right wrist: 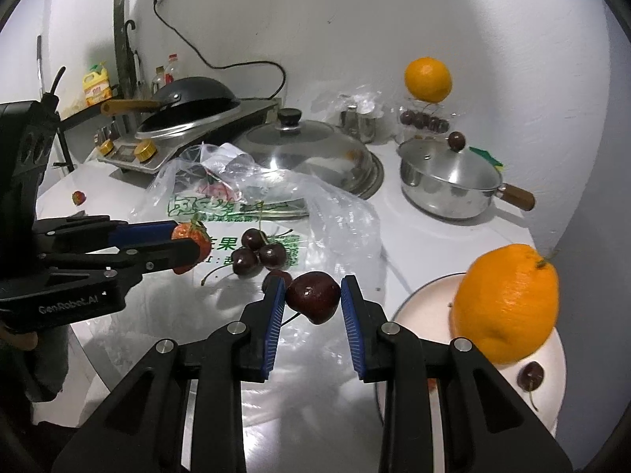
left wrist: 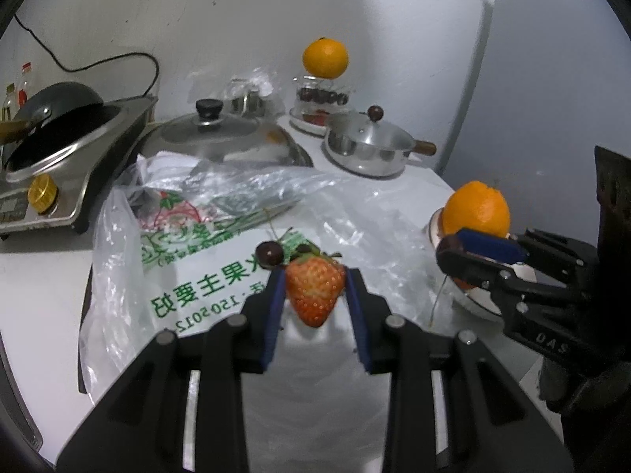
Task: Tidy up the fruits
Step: 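Carry the strawberry and cherry in both grippers to the white plate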
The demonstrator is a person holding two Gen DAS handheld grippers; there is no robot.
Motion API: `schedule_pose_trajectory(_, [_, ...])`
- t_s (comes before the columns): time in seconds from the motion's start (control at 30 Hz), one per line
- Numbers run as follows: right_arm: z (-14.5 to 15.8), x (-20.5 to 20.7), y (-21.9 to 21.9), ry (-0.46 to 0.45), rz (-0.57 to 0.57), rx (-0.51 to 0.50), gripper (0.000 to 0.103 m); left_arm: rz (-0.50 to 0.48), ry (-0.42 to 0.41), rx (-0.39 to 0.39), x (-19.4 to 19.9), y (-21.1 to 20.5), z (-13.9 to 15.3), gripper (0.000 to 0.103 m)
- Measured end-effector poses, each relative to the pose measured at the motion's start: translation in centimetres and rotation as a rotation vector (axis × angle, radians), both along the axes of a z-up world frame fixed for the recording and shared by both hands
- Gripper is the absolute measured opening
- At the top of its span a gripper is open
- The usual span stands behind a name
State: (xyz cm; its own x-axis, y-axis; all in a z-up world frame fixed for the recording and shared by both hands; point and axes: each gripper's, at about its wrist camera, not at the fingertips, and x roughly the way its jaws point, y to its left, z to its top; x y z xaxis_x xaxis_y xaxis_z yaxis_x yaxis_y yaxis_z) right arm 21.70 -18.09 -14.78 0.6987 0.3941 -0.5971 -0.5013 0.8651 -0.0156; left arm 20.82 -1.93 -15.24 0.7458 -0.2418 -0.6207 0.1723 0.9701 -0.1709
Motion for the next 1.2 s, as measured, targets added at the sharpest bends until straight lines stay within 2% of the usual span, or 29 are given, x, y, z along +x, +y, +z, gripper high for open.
schedule_pose_trajectory(0.63, [1.5,-1.5,-6.9,-0.041,-0.106,0.034,0.032,-0.070,-0.029,0.017,-0.5,-5.8,1.9,0.032])
schedule_pose_trajectory(1.2, [-0.4,-1.7,-14.1,-0.002,-0.212,0.051,0.031,-0.192,0.003,0.043,0.2,-13.3,1.2,0.032])
